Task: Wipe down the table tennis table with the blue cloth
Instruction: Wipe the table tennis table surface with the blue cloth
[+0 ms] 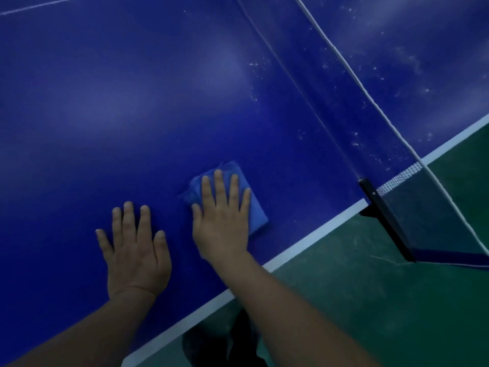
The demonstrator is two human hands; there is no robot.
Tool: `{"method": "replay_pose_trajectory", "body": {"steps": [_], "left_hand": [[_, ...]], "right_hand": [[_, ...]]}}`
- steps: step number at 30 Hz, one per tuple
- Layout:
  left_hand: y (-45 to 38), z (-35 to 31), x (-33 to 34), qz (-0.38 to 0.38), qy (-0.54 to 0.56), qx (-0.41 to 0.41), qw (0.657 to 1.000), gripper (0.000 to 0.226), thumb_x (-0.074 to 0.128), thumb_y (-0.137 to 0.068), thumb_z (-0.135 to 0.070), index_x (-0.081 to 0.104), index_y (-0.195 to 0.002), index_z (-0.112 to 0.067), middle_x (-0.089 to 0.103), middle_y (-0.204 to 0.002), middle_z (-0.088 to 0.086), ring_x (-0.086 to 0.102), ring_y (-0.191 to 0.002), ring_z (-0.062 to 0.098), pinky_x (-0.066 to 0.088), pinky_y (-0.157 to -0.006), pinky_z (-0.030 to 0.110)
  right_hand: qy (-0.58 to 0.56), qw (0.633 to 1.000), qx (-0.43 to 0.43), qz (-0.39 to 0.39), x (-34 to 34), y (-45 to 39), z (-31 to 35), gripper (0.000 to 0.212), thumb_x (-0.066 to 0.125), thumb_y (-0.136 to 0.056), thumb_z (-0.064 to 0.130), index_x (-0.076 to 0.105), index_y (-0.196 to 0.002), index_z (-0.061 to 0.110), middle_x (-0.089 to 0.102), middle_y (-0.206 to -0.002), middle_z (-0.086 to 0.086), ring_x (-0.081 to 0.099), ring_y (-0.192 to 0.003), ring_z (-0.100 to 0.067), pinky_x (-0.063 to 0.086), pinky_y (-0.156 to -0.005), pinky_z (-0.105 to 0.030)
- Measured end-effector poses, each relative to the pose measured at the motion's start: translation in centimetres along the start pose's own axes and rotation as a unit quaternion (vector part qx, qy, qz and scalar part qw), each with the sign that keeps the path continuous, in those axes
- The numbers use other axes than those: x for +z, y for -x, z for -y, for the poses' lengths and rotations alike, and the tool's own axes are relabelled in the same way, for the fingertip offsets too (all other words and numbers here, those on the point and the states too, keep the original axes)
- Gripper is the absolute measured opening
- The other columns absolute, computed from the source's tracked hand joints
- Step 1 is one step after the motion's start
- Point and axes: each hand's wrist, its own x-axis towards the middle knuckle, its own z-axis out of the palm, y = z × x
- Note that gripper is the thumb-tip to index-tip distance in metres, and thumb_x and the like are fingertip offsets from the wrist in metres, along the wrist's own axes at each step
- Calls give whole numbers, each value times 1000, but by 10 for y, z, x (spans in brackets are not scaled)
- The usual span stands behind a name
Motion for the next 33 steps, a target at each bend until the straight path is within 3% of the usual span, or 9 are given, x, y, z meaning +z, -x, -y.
{"method": "replay_pose_trajectory", "body": {"steps": [2, 6, 10, 13, 18, 24, 27, 29, 33], "left_hand": [[1, -2, 0, -1, 5, -1, 1000, 72, 12, -98, -49, 23, -158, -11, 7, -168, 9, -8, -155, 20, -10, -123, 53], [0, -5, 0, 8, 1, -4, 1000, 71, 12, -98, -49, 21, -159, -12, 6, -169, 9, -9, -155, 20, -10, -123, 53], [0, -4, 0, 11, -9, -7, 1000, 72, 10, -98, -49, 20, -159, -13, 4, -169, 8, -11, -155, 20, -9, -123, 54], [0, -1, 0, 4, -4, -5, 1000, 72, 10, -98, -50, 20, -159, -13, 5, -169, 9, -10, -155, 20, -9, -123, 54], [1, -3, 0, -4, 2, -3, 1000, 73, 10, -97, -50, 23, -158, -11, 8, -168, 10, -6, -155, 22, -9, -123, 53], [0, -4, 0, 3, 4, -7, 1000, 71, 13, -98, -49, 21, -159, -13, 6, -168, 9, -8, -155, 22, -10, -123, 53], [0, -3, 0, 4, 3, -9, 1000, 71, 13, -98, -49, 22, -159, -14, 6, -169, 9, -7, -155, 22, -9, -123, 53], [1, -2, -1, 3, 0, -9, 1000, 72, 13, -97, -50, 22, -159, -14, 6, -169, 9, -7, -155, 22, -9, -123, 54], [1, -5, -2, 3, -1, -11, 1000, 74, 11, -96, -51, 22, -159, -13, 7, -169, 9, -6, -155, 22, -9, -123, 53]], "right_hand": [[8, 1000, -2, -1, -4, 5, -42, 65, 19, -99, 50, 21, -159, 25, 13, -167, 0, 6, -154, -31, -1, -122, -54], [34, 967, 247, -56, -27, 3, -174, 63, 20, -103, 48, 19, -159, 21, 14, -167, -3, 11, -153, -33, 8, -122, -58], [7, 955, 293, -45, -40, 3, -183, 62, 24, -106, 46, 9, -161, 20, 4, -169, -4, 0, -154, -32, 0, -122, -57], [11, 977, 209, -45, -21, 15, -119, 64, 18, -103, 47, 10, -160, 20, 6, -168, -5, 2, -154, -35, -1, -123, -57], [44, 986, -162, 20, 4, 78, -63, 62, 36, -99, 48, 30, -156, 25, 22, -165, -1, 9, -154, -31, 10, -121, -56], [48, 991, 119, -25, -39, 12, -211, 71, 19, -96, 55, 24, -158, 21, 18, -166, -4, 13, -153, -34, 10, -121, -59], [22, 981, 189, -39, -44, 0, -206, 72, 16, -96, 54, 18, -160, 20, 11, -168, -5, 6, -154, -34, 4, -122, -58], [36, 988, 148, -36, -34, 9, -172, 71, 16, -97, 53, 14, -160, 21, 7, -168, -4, 5, -154, -34, 2, -122, -56], [78, 983, -158, 56, -21, 34, -119, 65, 21, -101, 55, 12, -159, 29, 2, -167, 3, -5, -155, -27, -4, -123, -51]]}}
